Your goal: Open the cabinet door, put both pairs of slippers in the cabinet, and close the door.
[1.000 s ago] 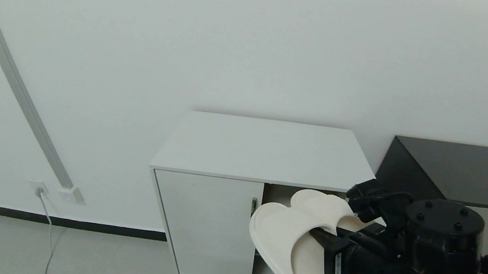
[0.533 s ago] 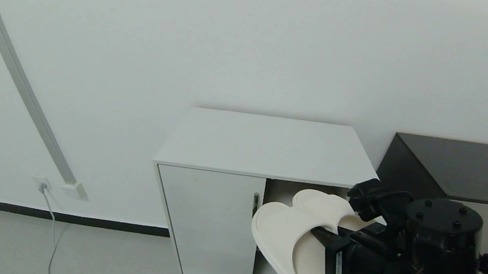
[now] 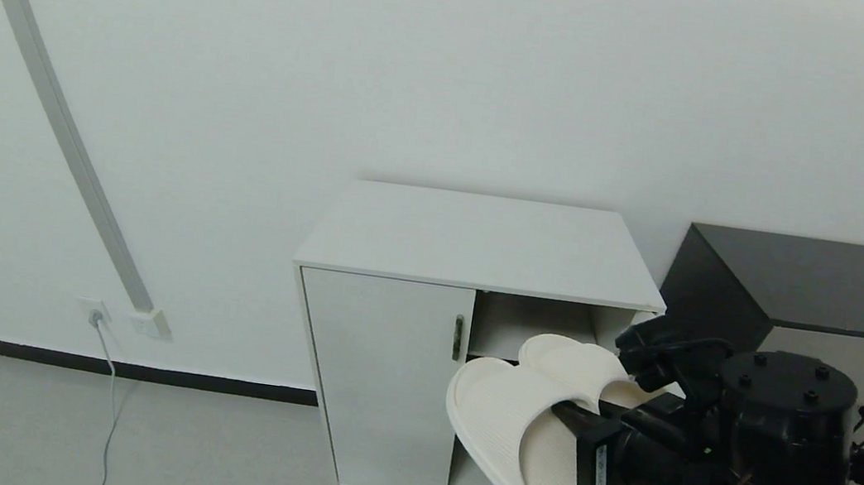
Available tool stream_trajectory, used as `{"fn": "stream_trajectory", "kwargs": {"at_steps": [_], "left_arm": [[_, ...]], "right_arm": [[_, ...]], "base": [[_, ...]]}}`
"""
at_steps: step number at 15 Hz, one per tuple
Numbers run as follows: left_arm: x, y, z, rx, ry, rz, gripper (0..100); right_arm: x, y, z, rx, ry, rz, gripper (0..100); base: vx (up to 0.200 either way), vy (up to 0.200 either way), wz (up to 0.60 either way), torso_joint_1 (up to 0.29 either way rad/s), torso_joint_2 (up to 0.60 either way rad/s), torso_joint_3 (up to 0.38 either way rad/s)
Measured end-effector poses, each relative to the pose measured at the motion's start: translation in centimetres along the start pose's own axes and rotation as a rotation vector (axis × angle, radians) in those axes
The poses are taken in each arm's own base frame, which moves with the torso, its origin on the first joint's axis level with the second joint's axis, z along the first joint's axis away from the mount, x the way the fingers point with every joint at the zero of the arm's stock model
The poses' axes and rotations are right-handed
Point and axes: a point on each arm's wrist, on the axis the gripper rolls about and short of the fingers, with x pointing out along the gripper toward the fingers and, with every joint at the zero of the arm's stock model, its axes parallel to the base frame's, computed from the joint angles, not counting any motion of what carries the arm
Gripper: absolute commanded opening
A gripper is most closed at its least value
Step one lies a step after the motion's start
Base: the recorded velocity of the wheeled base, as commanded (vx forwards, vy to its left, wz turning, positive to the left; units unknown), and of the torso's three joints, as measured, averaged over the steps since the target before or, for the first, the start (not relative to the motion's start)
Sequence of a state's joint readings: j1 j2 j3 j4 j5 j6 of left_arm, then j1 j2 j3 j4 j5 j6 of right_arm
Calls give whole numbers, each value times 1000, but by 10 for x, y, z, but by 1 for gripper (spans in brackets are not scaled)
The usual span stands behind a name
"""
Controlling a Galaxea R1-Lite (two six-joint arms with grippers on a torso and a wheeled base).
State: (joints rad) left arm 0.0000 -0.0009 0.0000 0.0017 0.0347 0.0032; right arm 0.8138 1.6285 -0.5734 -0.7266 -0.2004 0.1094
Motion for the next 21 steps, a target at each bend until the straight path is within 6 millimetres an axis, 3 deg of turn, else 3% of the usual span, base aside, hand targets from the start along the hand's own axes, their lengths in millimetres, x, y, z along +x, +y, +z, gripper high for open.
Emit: {"fn": "stream_trajectory", "kwargs": {"at_steps": [4,8,21], "left_arm": [[0,0,0,0,0,0,0],[0,0,0,0,0,0,0],[0,0,0,-1,0,0,0]], "right_arm": [[0,1,0,-8,2,5,0],[0,1,-1,-9,4,6,0],[-2,1,-4,-30,-14,7,0]], "base": [[0,0,0,0,0,0],[0,-200,0,1,1,4],[0,0,0,0,0,0]]}}
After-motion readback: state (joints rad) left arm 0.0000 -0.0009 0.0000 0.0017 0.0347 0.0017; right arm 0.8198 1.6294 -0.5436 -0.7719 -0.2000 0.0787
